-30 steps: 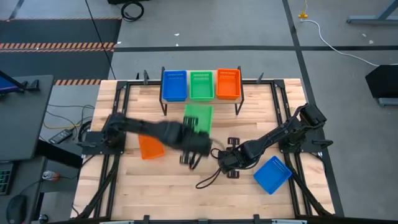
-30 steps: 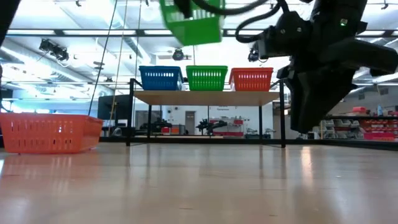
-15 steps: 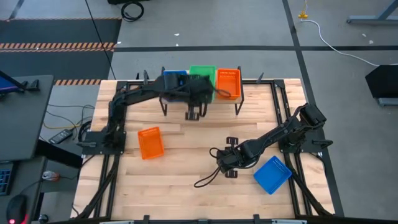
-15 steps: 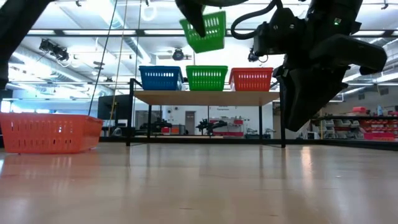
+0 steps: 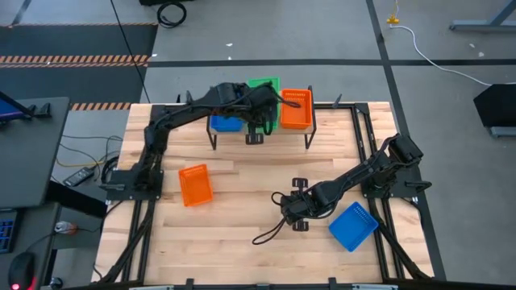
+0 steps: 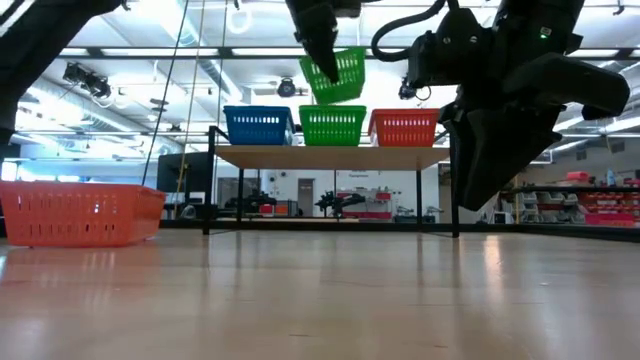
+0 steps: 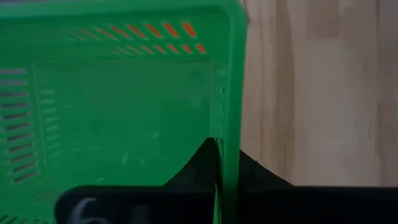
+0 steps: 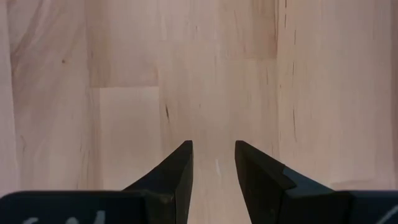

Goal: Stack baskets on shelf by color
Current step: Stack the green bin on top of the green bin on the shelf

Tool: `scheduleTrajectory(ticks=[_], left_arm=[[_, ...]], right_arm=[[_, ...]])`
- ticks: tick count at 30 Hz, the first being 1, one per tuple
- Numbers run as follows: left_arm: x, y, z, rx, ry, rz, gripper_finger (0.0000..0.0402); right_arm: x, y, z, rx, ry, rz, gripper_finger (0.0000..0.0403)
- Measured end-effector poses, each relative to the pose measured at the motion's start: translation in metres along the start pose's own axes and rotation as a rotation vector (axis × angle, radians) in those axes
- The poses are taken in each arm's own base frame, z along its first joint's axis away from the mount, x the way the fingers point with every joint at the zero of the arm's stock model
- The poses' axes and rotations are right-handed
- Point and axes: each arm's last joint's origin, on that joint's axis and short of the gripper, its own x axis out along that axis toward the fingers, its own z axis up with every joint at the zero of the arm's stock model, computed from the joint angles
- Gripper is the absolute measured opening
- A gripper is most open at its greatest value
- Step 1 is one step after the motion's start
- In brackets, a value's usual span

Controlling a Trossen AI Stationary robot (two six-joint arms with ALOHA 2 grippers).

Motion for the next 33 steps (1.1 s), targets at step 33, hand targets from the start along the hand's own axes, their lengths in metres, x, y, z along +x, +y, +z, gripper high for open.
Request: scheduleTrajectory(ticks=[33], left_arm=[[0.017, 0.0, -0.004, -0.058, 0.093, 0.01, 0.0048]], right_arm=[[0.0, 0.001, 0.001, -0.012, -0.006, 0.007, 0.0126]])
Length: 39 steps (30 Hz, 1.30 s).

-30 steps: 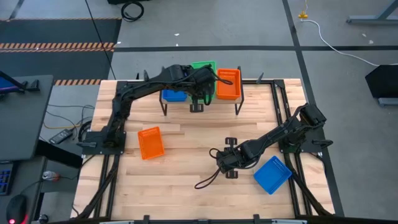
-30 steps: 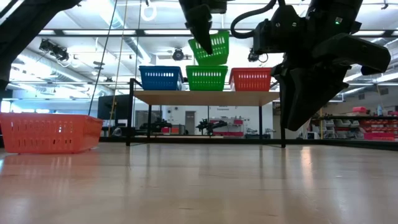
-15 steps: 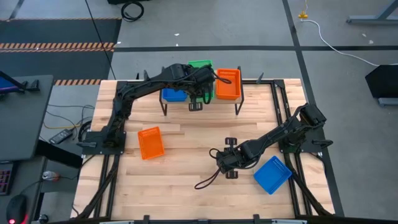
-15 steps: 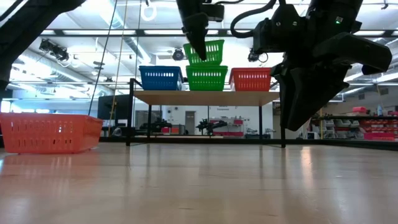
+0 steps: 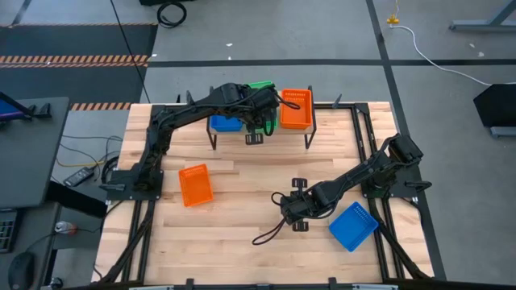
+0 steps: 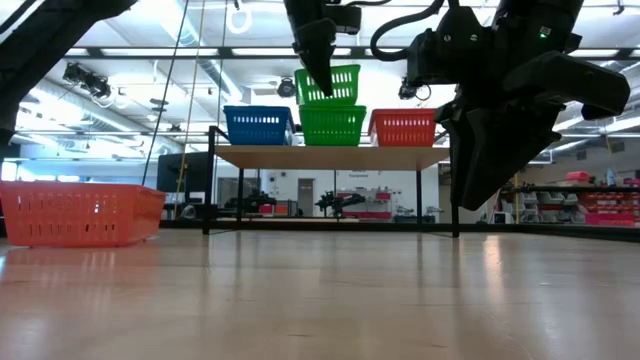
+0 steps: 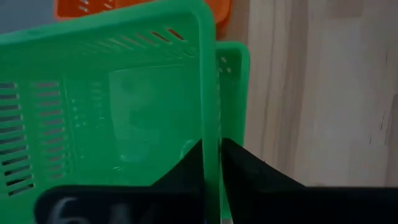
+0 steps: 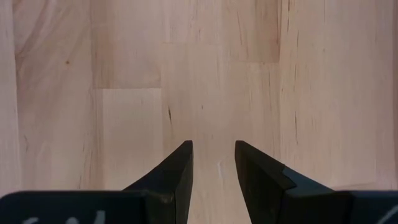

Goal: Stack baskets on shelf by color
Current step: Stack the green bin on top of the green bin on the shelf

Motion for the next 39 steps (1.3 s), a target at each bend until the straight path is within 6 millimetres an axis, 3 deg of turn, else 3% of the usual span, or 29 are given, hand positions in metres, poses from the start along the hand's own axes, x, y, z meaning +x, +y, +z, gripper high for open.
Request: scheduleTrajectory(ticks=[16, 31, 39], left_arm=[[0.022, -0.003, 0.005, 0.012, 0.036, 0.02, 0.0079], [0.021, -0.004, 0.005, 0.005, 0.039, 0.03, 0.0093], [0.016, -0.002, 0.006, -0.011, 0.02, 0.044, 0.0137]], right_arm=[[0.0, 0.0, 0.0, 0.0, 0.0, 0.002, 0.0126], [0.0, 0.0, 0.0, 0.003, 0.004, 0.004, 0.0126], [0.0, 0.0, 0.0, 0.004, 0.004, 0.007, 0.0126]])
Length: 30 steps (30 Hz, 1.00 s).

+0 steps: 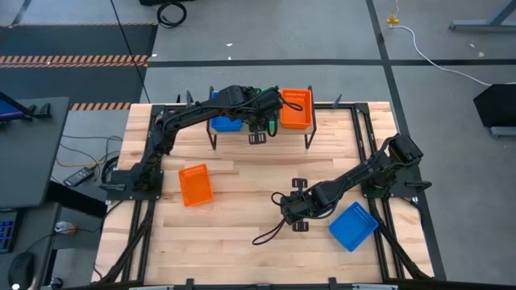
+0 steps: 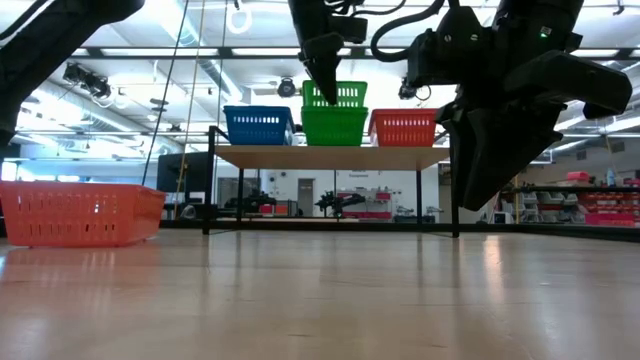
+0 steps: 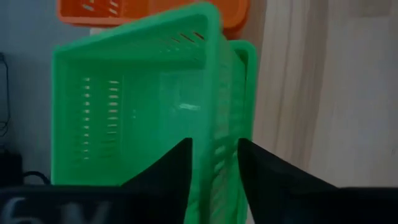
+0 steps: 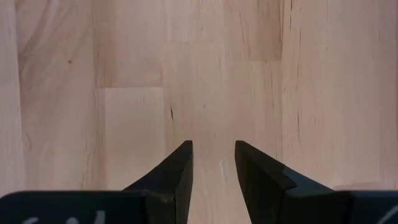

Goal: Stack baskets on shelf by color
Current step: Stack the green bin on top of the green bin on the shelf, then stack the orange bin on top of the orange bin on the shelf

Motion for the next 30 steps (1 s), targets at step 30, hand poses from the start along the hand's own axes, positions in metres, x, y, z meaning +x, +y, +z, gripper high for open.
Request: scheduleTrajectory(ticks=[30], left_arm=[[-0.085, -0.028, -0.031, -0.112, 0.042, -0.037, 0.0182]], right_arm=[[-0.001, 0.004, -0.001, -0.002, -0.007, 0.007, 0.0126]])
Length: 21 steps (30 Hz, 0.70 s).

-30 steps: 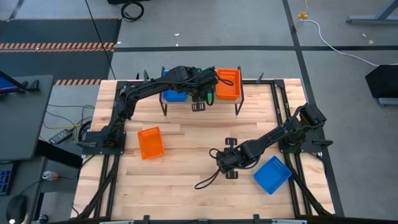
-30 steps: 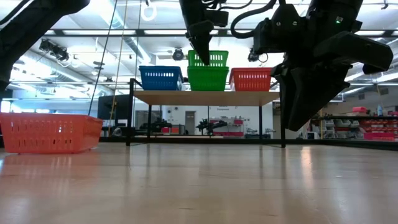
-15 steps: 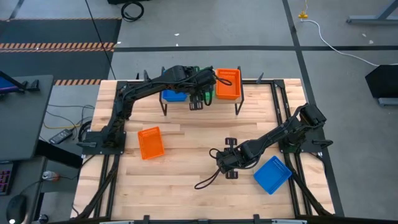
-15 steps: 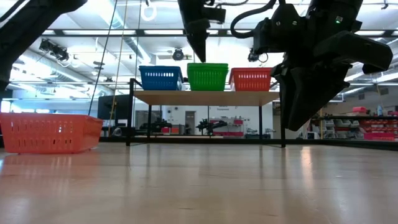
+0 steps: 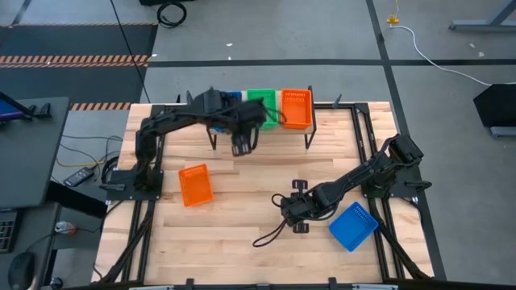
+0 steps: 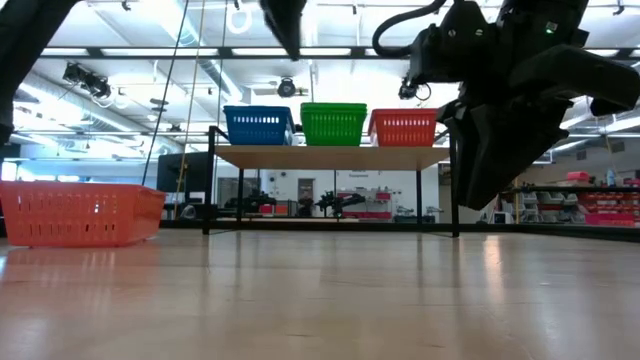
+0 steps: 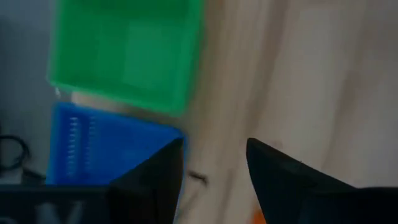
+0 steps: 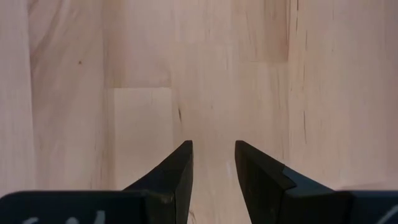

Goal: Stack baskets on shelf by color
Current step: Stack the orange bin on top of the orange bin on the shelf

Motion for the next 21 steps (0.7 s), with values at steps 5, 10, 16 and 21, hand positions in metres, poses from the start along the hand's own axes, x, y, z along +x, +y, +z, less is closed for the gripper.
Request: scheduleTrajectory(ticks=[5, 10, 16, 21], left_arm=[[-0.005, -0.032, -0.005, 0.015, 0.009, -0.089, 0.0173], [-0.003, -0.064, -0.018, 0.044, 0.067, -0.12, 0.0172], [0.004, -0.09, -0.048, 0.035, 0.109, -0.129, 0.0172], [0.013, -0.105, -0.081, -0.039, 0.02, -0.193, 0.0172]], right_arm=[[-0.001, 0.003, 0.0, 0.029, -0.009, 0.007, 0.0126], [0.004, 0.007, -0.005, 0.027, -0.028, 0.02, 0.0126], [0.01, 0.006, -0.012, 0.028, -0.019, 0.015, 0.0126], [0.01, 0.007, -0.008, -0.032, -0.059, 0.031, 0.0126]])
